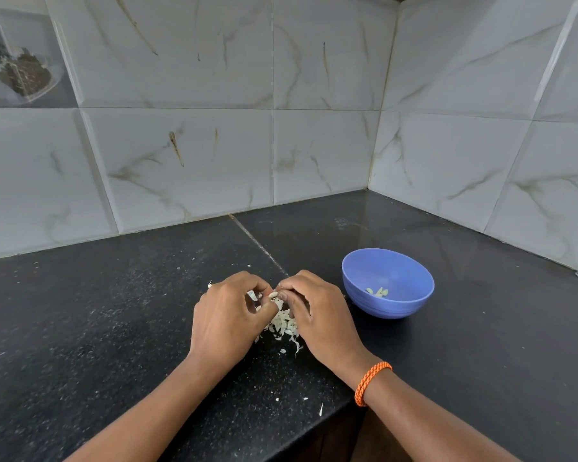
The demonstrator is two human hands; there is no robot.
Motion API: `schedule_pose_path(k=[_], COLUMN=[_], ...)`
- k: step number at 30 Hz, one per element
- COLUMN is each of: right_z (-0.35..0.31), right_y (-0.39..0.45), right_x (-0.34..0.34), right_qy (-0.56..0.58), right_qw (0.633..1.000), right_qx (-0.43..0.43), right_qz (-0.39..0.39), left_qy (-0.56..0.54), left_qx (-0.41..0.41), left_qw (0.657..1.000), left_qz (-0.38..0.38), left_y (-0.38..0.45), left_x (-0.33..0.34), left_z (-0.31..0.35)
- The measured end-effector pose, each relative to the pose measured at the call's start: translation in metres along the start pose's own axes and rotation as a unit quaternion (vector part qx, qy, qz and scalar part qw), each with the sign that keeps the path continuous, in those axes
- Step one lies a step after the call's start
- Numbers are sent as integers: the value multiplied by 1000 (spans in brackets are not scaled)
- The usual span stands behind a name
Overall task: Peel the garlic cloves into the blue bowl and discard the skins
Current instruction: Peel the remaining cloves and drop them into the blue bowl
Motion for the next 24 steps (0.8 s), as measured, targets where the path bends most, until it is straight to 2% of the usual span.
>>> schedule_pose_path(k=[3,7,11,16,19,24], right_z=[6,7,4,1,-6,-16], right_y=[0,0,1,-1,-2,-5], right_x=[1,1,-4,-17,-15,-11], right_qy=[46,53,38,-2,-32,-65], right_qw=[999,998,999,998,998,997], right_qx=[17,24,18,27,16,-16], right_qz=[-4,0,19,64,57,42], left_qy=[2,2,-13,-75,-122,-127], left_qx=[2,-2,-8,-4,-18,-38], left_qw=[1000,1000,1000,997,992,991], left_qz=[-2,13,14,-25,-28,-16], left_y=[0,1,-1,-4,-3,-3], left_x=[1,-1,-2,1,3,1], left_z=[1,-1,1,7,3,-1])
Point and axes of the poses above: each hand's wrist, its own y-axis towards the middle knuckle, its own x-axis out of the palm, z = x × y, the point moved 10 cm from there along y, towards the middle knuckle
